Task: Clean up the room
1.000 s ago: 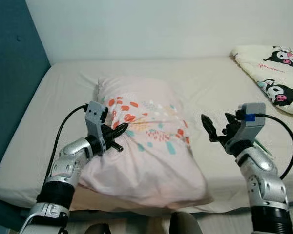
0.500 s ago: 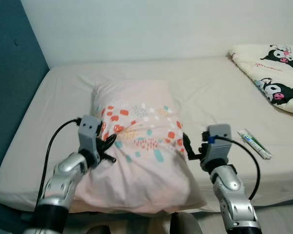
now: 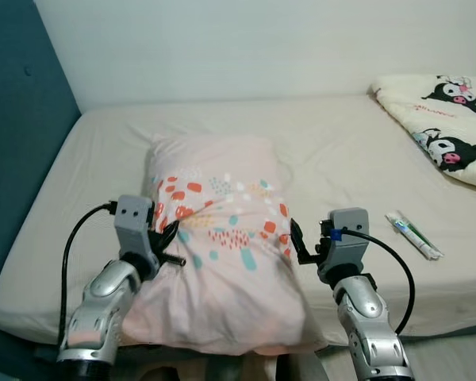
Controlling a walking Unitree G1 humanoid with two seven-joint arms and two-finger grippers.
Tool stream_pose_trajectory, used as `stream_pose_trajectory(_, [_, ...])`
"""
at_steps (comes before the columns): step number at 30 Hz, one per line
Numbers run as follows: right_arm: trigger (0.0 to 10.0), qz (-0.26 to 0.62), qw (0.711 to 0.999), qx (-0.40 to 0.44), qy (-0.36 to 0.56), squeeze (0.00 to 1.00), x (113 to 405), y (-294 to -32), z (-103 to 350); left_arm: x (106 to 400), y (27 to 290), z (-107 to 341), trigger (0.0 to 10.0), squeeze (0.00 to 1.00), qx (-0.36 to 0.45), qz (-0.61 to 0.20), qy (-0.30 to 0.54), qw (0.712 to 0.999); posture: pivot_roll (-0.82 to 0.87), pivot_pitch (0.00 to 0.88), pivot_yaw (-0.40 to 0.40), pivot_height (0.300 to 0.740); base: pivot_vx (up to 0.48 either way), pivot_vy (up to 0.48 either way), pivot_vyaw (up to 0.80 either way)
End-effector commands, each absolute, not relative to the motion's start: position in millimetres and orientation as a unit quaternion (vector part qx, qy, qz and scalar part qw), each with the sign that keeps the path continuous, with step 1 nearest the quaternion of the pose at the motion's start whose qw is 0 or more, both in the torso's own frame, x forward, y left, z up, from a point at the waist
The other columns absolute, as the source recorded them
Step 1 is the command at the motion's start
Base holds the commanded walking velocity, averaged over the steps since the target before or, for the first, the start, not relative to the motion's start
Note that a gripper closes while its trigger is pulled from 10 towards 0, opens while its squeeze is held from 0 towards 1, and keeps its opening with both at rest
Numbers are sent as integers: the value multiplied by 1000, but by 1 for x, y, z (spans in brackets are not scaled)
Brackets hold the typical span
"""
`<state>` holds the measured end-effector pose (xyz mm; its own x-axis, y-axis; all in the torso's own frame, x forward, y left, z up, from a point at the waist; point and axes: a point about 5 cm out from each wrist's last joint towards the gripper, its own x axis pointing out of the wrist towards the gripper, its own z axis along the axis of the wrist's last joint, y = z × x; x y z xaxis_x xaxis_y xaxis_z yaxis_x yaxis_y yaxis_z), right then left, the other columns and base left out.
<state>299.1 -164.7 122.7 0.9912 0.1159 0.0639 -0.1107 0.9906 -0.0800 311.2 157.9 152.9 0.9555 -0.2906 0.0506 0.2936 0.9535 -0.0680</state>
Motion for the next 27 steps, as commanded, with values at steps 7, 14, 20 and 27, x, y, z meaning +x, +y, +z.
stream_pose_trajectory(7, [10000, 66, 996, -47, -31, 0, 297, -160, 117, 313, 165, 184, 10000, 0, 5, -118, -102, 988, 20, 60, 2, 645, 0, 0, 0])
stream_pose_trajectory(14, [10000, 65, 996, -49, -32, 0, 295, -160, 115, 308, 156, 169, 10000, 0, 13, -131, -65, 989, 18, 63, 4, 670, 0, 0, 0])
stream_pose_trajectory(20, [10000, 67, 996, -50, -29, 0, 294, -159, 113, 307, 151, 163, 10000, 0, 25, -135, -57, 989, 19, 62, 2, 695, 0, 0, 0])
stream_pose_trajectory(27, [10000, 69, 996, -50, -29, 0, 294, -157, 112, 306, 148, 159, 10000, 0, 20, -135, -53, 989, 18, 60, 3, 725, 0, 0, 0])
